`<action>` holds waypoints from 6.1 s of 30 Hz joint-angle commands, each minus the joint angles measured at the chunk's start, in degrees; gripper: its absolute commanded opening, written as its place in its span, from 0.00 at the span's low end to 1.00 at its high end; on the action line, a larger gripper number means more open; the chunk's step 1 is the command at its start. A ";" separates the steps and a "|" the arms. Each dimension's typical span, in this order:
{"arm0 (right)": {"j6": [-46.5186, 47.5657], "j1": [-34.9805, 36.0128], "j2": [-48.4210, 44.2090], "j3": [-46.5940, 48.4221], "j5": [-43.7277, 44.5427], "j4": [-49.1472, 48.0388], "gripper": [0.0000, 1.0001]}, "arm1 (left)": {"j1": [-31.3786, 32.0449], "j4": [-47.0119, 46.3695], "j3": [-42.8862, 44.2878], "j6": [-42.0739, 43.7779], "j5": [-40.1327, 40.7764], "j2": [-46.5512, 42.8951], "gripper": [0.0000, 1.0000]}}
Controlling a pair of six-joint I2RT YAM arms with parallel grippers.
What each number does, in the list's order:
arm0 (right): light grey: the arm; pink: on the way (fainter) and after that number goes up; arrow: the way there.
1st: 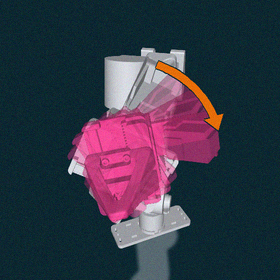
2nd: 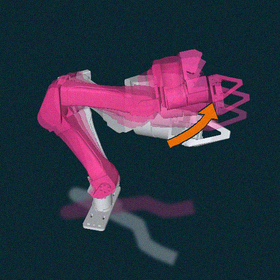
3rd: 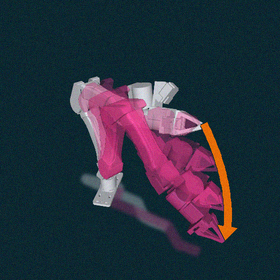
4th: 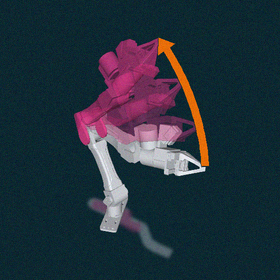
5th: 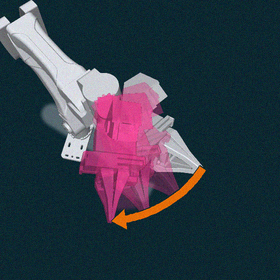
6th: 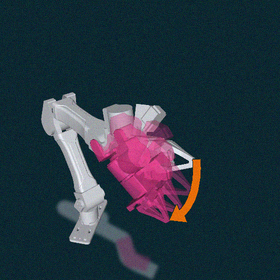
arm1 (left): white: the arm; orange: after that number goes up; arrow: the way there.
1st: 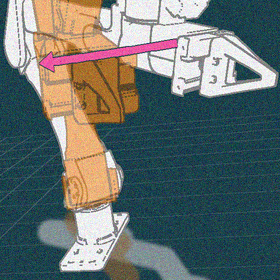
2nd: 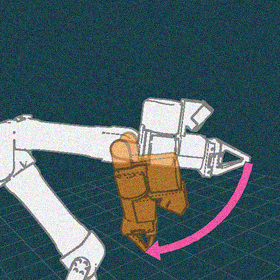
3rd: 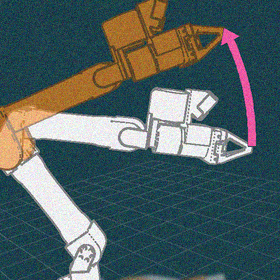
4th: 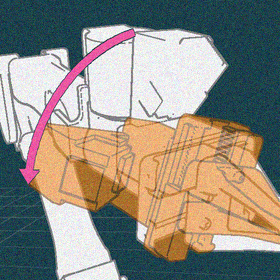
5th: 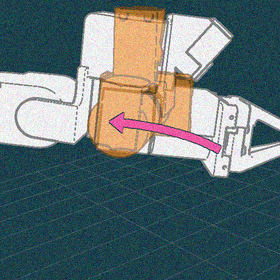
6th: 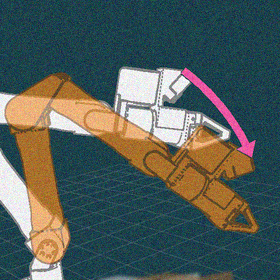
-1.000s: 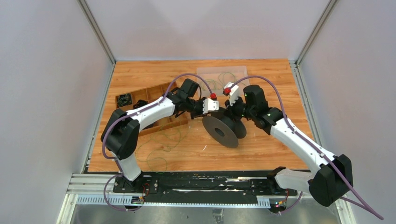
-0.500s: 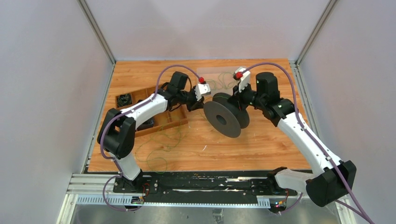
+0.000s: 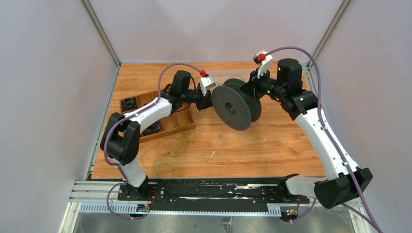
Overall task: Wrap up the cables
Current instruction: Wrap the cable around the cable reel.
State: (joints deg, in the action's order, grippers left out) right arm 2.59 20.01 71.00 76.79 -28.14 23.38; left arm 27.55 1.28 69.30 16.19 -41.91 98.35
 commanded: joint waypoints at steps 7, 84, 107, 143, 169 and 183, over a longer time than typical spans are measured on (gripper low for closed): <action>-5.15 -3.81 0.59 12.50 0.88 5.44 0.01 | -1.95 -13.68 -5.58 -13.07 -2.26 -2.32 0.20; -11.16 -6.57 5.14 24.18 16.98 7.58 0.01 | 10.76 -31.50 -20.13 -25.22 -3.44 0.64 0.00; -4.35 -6.04 7.95 14.66 31.16 -1.64 0.01 | 27.36 23.41 -2.47 12.22 1.45 -6.69 0.00; 8.48 -2.92 4.76 -8.26 36.98 -18.80 0.01 | 27.65 42.83 40.29 4.02 8.08 -4.64 0.00; 12.14 0.64 -1.27 -15.62 18.97 -14.90 0.01 | 9.15 32.30 42.13 -10.05 10.34 -2.00 0.00; 15.51 0.61 -4.06 -15.88 8.62 -9.64 0.01 | 1.33 30.27 39.57 -11.69 11.82 -0.75 0.00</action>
State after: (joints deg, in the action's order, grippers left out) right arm 16.32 19.88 68.90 60.93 -13.65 12.47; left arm 31.29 33.98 109.56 5.74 -30.96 96.84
